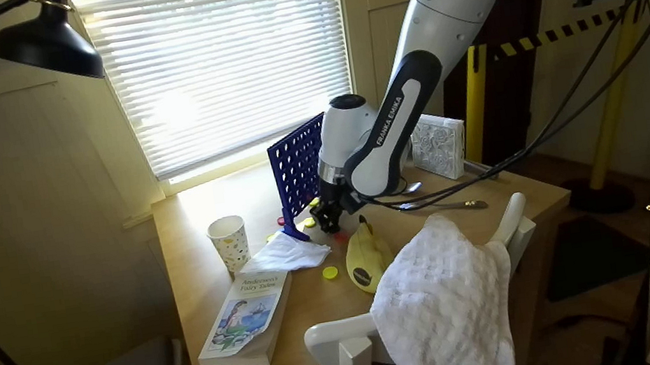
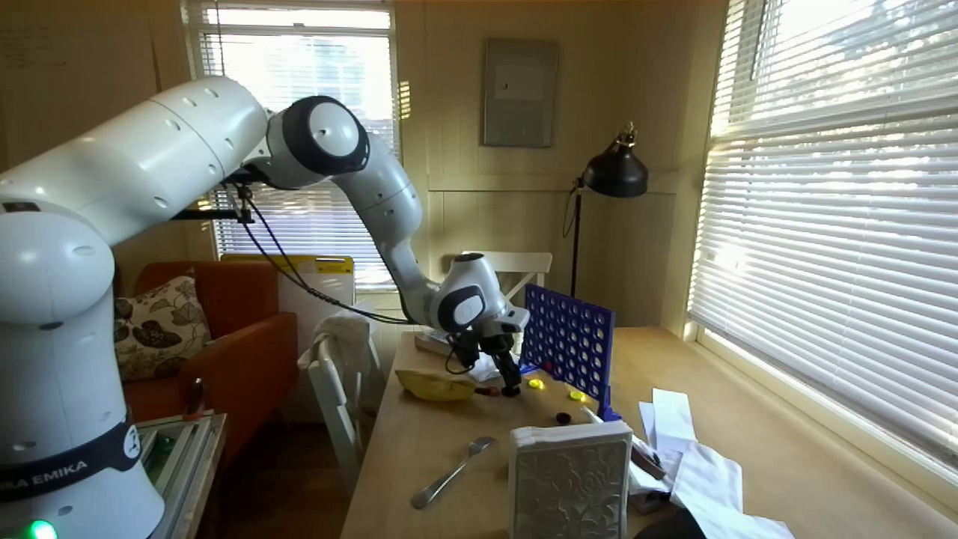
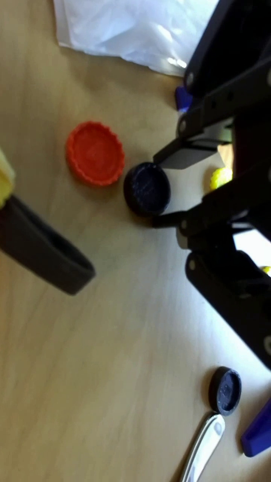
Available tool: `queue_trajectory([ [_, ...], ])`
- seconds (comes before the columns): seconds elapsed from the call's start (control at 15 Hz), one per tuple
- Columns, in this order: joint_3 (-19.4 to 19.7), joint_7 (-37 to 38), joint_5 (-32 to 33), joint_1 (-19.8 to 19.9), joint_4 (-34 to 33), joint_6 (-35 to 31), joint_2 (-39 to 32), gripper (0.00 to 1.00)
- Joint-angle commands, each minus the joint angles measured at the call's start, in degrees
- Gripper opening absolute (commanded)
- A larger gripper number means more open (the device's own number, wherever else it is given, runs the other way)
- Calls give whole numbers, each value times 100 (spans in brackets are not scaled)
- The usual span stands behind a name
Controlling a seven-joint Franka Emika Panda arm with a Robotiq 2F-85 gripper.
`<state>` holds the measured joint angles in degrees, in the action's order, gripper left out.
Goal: Put one orange chip and black chip in the blue gameboard.
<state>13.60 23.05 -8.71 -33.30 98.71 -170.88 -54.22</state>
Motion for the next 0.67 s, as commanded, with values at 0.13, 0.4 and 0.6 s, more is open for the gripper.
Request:
queue_trajectory([
  [0.13,133,252,156,-147,-110,97,-67,8],
  [0.4,254,254,185,-340,75,-83,83,8],
  [0.6,521,252,210,-650,332,-387,276,8],
])
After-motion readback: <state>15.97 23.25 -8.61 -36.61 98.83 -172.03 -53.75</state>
